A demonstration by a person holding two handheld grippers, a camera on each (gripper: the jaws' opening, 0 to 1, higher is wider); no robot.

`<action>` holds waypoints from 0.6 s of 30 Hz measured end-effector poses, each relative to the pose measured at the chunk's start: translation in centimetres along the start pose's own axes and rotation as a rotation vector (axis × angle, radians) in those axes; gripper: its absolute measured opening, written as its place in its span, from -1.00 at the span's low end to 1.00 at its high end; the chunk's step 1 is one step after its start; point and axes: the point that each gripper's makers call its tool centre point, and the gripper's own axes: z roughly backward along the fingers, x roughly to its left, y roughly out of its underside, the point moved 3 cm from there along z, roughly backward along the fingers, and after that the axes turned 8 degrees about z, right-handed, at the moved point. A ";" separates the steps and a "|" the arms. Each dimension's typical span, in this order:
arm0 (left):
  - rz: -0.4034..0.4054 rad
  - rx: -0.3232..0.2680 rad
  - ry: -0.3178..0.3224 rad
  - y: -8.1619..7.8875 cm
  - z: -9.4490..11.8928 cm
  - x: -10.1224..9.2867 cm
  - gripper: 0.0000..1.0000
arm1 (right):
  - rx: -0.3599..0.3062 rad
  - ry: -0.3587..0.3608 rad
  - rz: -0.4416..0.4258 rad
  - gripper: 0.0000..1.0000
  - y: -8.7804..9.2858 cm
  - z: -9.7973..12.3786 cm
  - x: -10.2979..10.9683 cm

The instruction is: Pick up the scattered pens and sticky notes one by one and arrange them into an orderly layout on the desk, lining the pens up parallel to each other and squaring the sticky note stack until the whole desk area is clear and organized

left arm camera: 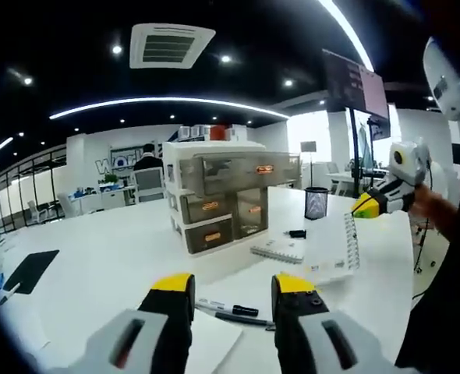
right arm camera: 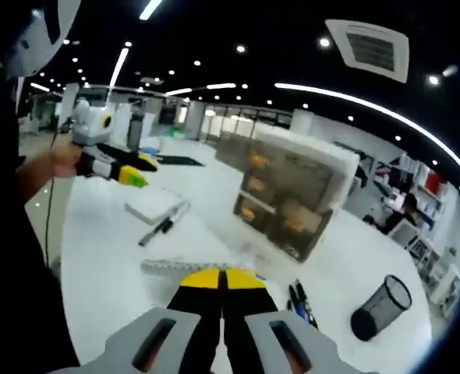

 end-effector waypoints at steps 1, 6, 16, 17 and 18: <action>0.002 -0.002 -0.001 0.0 0.1 0.0 -0.21 | -0.001 0.000 0.019 -1.00 -0.3 0.0 -0.1; 0.006 -0.001 0.003 0.2 0.4 -0.2 -0.20 | 0.003 -0.020 0.118 -1.00 -1.8 0.1 -0.2; -0.110 -0.069 0.172 0.0 -0.4 -6.2 -0.09 | 0.042 -0.053 0.185 -1.00 -2.6 -0.4 -0.8; -0.139 -0.081 0.202 0.2 -0.7 -7.4 -0.06 | 0.045 -0.056 0.180 -1.00 -2.6 -0.5 -0.9; -0.161 -0.101 0.237 0.4 -1.2 -8.7 0.02 | 0.047 -0.059 0.175 -1.00 -2.6 -0.5 -0.9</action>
